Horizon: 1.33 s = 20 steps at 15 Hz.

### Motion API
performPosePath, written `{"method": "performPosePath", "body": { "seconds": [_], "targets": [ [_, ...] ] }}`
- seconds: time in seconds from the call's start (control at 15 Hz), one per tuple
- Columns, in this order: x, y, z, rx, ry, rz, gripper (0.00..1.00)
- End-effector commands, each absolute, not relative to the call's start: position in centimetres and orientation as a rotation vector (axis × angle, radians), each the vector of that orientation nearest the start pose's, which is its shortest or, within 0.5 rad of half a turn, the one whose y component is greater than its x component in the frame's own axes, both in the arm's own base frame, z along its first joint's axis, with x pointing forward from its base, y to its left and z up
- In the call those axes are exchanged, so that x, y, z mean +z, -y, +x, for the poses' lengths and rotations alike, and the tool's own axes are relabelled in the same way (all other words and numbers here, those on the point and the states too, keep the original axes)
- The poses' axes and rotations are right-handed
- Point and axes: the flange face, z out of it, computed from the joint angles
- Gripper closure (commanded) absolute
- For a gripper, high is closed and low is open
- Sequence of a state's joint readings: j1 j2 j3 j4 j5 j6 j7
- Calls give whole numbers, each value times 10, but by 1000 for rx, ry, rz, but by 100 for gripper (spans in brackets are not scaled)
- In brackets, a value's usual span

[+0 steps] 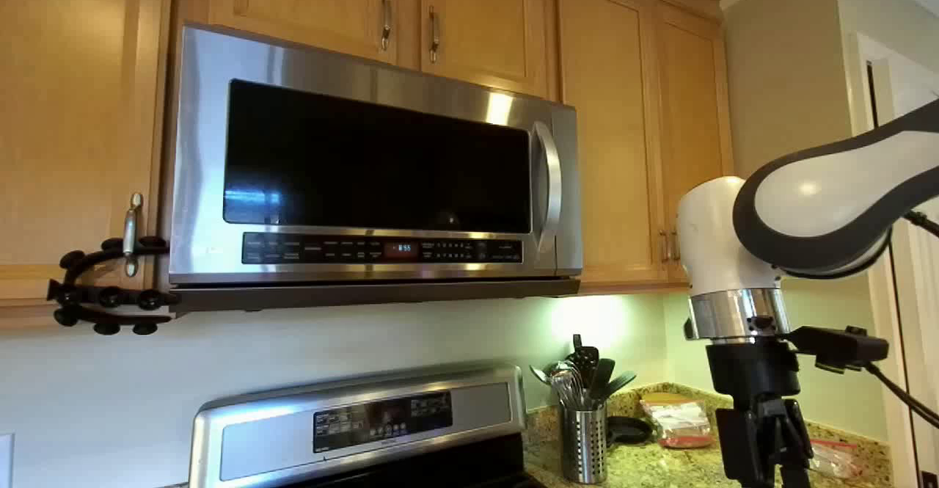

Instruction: Open the microwave door

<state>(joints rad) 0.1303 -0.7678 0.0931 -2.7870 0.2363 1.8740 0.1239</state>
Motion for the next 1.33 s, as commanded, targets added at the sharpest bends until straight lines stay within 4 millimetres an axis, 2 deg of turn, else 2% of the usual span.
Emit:
{"method": "performPosePath", "body": {
  "seconds": [0.0, 0.47, 0.67, 0.93, 1.07, 1.27],
  "targets": [
    [407, -80, 284, 254, -28, -3001, 0],
    [406, -80, 285, 259, -28, -3001, 0],
    [410, -72, 295, 222, -19, -3040, 0],
    [435, -50, 321, 108, 30, -3158, 0],
    [457, -38, 339, -20, 25, -3223, 0],
    [492, -24, 371, -260, -77, -3253, 0]
  ]
}}
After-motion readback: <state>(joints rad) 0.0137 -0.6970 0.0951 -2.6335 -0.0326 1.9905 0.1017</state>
